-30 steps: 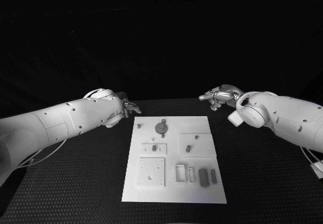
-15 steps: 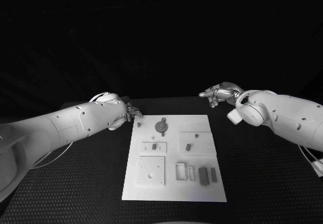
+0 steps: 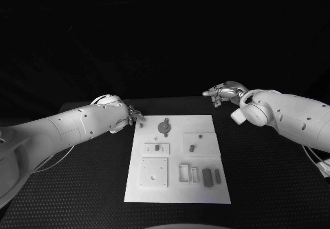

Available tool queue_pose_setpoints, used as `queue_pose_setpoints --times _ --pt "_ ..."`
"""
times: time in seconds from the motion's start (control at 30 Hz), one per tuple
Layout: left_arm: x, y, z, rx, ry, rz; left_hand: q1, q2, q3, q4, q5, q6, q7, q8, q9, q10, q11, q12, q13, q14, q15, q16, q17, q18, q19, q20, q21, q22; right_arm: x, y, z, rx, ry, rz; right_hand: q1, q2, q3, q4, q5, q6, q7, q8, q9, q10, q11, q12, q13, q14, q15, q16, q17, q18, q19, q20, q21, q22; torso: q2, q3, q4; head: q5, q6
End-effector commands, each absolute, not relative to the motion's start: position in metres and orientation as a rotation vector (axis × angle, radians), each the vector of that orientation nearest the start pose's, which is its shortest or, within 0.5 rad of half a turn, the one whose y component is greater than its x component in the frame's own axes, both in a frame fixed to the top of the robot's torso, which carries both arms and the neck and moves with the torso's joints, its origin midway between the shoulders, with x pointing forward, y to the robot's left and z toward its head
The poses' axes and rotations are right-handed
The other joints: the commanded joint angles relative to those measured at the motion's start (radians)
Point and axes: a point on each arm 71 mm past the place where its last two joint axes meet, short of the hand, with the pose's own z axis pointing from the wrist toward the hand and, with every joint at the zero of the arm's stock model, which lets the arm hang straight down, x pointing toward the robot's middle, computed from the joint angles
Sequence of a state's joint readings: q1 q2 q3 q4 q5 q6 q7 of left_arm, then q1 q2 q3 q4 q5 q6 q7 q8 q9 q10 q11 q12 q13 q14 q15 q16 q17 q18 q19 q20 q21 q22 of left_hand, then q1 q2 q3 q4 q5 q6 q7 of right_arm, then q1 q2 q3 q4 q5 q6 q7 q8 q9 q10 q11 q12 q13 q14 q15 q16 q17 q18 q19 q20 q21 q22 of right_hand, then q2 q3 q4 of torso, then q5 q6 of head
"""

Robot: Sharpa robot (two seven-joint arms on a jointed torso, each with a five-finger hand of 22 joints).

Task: Assemble the parts on the task board

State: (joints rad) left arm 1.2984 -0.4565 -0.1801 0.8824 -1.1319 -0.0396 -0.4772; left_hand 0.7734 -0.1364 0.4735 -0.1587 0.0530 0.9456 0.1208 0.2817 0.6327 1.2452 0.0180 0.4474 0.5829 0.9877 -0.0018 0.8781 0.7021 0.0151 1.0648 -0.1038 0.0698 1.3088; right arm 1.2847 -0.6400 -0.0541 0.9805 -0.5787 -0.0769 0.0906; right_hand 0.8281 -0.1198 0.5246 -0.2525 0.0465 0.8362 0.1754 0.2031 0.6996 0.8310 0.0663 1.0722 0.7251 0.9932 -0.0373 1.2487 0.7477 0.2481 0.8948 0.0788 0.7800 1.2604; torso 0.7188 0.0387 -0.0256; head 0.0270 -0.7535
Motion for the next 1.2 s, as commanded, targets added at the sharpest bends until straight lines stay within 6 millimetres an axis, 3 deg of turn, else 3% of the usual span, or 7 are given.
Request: queue_pose_setpoints --times 0.03,0.5,0.7,1.2 --pt "0.5854 0.2143 -0.2309 -0.262 2.087 -0.126 -0.002 0.014 -0.005 0.000 -0.003 0.015 -0.003 0.008 -0.001 0.000 -0.008 0.007 0.001 -0.004 -0.005 0.005 -0.004 0.000 -0.001 0.000 0.000 0.002 0.5825 -0.2606 -0.1805 0.655 1.754 0.999 -0.006 0.002 0.002 -0.006 0.004 -0.005 0.000 -0.002 0.000 0.006 0.000 -0.004 -0.003 -0.001 -0.001 -0.006 -0.002 0.008 0.000 0.007 -0.007 -0.002 -0.001 -0.0007 -0.0003 -0.002 -0.003" --pt "0.5844 0.2126 -0.2336 -0.249 2.105 -0.145 0.001 0.048 -0.011 -0.010 -0.002 0.036 -0.010 0.012 -0.010 0.009 -0.014 0.005 -0.006 -0.001 -0.007 0.012 -0.018 -0.001 0.002 -0.002 0.000 0.003 0.5827 -0.2586 -0.1813 0.654 1.758 1.002 -0.004 0.003 0.002 -0.007 0.004 -0.004 -0.001 -0.001 0.001 0.007 0.000 -0.004 -0.009 -0.001 -0.001 -0.009 -0.004 0.010 0.000 0.009 -0.010 -0.003 0.000 0.0004 0.0011 -0.005 -0.004" --pt "0.5823 0.2098 -0.2360 -0.258 2.129 -0.163 0.011 0.081 -0.014 -0.025 -0.002 0.046 -0.012 0.013 -0.016 0.015 -0.016 0.005 -0.010 0.002 -0.009 0.018 -0.027 -0.002 0.006 -0.003 0.001 0.004 0.5829 -0.2576 -0.1818 0.654 1.763 1.002 -0.005 0.003 0.001 -0.007 0.003 -0.004 -0.001 0.000 0.001 0.008 0.000 -0.004 -0.012 -0.002 0.000 -0.011 -0.005 0.010 -0.001 0.011 -0.011 -0.003 -0.001 0.0006 -0.0006 -0.005 -0.010" --pt "0.5821 0.2098 -0.2368 -0.257 2.135 -0.158 0.025 0.105 -0.019 -0.052 -0.001 0.059 -0.015 0.016 -0.024 0.019 -0.018 0.003 -0.015 0.003 -0.010 0.025 -0.040 -0.003 0.008 -0.005 0.000 0.005 0.5830 -0.2568 -0.1819 0.653 1.765 1.003 -0.005 0.004 0.000 -0.007 0.004 -0.003 -0.001 0.000 0.001 0.009 0.000 -0.004 -0.017 -0.003 0.000 -0.014 -0.006 0.011 -0.003 0.014 -0.015 -0.004 -0.001 -0.0001 0.0009 -0.005 -0.011"
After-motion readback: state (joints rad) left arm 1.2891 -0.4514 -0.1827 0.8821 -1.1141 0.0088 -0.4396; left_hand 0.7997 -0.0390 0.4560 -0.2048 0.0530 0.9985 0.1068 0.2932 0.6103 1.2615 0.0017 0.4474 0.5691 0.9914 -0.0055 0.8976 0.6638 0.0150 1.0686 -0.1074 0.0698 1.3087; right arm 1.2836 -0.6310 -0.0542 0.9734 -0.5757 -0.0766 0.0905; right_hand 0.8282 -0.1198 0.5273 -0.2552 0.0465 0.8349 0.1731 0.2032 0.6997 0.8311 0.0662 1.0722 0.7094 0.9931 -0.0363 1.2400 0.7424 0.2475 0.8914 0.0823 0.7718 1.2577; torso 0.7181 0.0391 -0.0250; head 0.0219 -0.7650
